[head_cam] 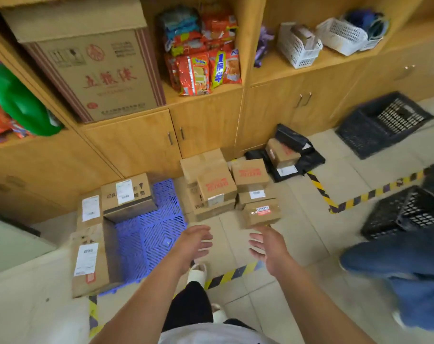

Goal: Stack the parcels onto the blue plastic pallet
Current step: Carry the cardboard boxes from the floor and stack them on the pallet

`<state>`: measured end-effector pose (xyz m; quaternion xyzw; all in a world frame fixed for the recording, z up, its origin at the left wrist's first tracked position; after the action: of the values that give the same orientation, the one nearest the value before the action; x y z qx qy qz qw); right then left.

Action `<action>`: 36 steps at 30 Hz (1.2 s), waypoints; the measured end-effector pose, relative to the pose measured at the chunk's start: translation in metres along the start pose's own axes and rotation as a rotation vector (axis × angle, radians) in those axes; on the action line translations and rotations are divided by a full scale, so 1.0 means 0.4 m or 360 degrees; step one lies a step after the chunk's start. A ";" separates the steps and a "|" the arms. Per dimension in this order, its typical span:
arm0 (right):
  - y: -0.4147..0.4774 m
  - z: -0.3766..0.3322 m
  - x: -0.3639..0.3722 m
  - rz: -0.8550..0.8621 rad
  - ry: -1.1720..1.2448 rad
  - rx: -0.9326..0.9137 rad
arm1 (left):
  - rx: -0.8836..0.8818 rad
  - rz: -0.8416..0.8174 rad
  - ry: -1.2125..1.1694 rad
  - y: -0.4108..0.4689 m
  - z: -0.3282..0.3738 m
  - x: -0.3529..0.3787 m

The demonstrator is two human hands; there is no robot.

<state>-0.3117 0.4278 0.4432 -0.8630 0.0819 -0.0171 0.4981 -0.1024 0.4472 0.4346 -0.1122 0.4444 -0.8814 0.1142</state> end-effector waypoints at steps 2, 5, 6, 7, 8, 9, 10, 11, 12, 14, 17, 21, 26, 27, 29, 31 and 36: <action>0.022 -0.036 -0.014 0.0011 0.0076 0.0013 | -0.0010 -0.0039 0.0036 0.031 0.026 0.034; 0.069 -0.108 -0.026 0.0079 0.0090 -0.0024 | -0.0016 -0.0068 0.0102 0.104 0.097 0.071; 0.085 -0.135 -0.031 0.0108 0.0060 -0.0052 | -0.0016 -0.0062 0.0115 0.134 0.126 0.082; 0.098 -0.167 -0.035 0.0133 0.0030 -0.0077 | -0.0011 -0.0057 0.0114 0.163 0.158 0.094; 0.111 -0.202 -0.040 0.0156 0.0010 -0.0099 | -0.0005 -0.0054 0.0102 0.191 0.190 0.107; 0.125 -0.239 -0.046 0.0181 0.0005 -0.0111 | -0.0007 -0.0056 0.0081 0.218 0.219 0.119; 0.139 -0.277 -0.052 0.0211 0.0006 -0.0114 | -0.0019 -0.0065 0.0065 0.241 0.246 0.131; 0.151 -0.315 -0.057 0.0242 0.0009 -0.0115 | -0.0032 -0.0083 0.0056 0.262 0.271 0.145; 0.161 -0.351 -0.061 0.0269 0.0020 -0.0124 | -0.0046 -0.0101 0.0063 0.282 0.294 0.160; 0.182 -0.414 -0.063 0.0301 0.0054 -0.0160 | -0.0074 -0.0124 0.0077 0.325 0.335 0.187; 0.215 -0.481 -0.070 0.0311 0.0054 -0.0176 | -0.0103 -0.0102 0.0055 0.388 0.388 0.226; 0.279 -0.534 -0.090 0.0278 0.0023 -0.0123 | -0.0168 -0.0058 0.0015 0.446 0.426 0.254; 0.402 -0.626 -0.076 0.0101 -0.0066 -0.0033 | -0.0169 0.0148 -0.0139 0.497 0.449 0.246; 0.427 -0.644 -0.067 0.0047 -0.0109 -0.0016 | -0.0180 0.0204 -0.0183 0.502 0.446 0.238; 0.477 -0.678 -0.043 -0.0061 -0.0233 -0.0018 | -0.0205 0.0312 -0.0261 0.507 0.440 0.224; 0.525 -0.708 -0.016 -0.0152 -0.0396 -0.0044 | -0.0237 0.0431 -0.0294 0.523 0.430 0.202; 0.664 -0.732 0.054 -0.0196 -0.0777 -0.0043 | -0.0399 0.0677 -0.0391 0.600 0.398 0.120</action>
<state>-0.3558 0.0432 0.3600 -0.8516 -0.0933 0.1627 0.4896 -0.0759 0.1732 0.3373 -0.1356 0.5465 -0.7555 0.3350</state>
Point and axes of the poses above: each hand's wrist, its own y-axis towards the middle knuckle, its own x-axis out of the palm, z = x × y, the point moved 2 cm from there along y, towards the middle knuckle, and after that the axes turned 9 degrees about -y, right-handed, at the moved point
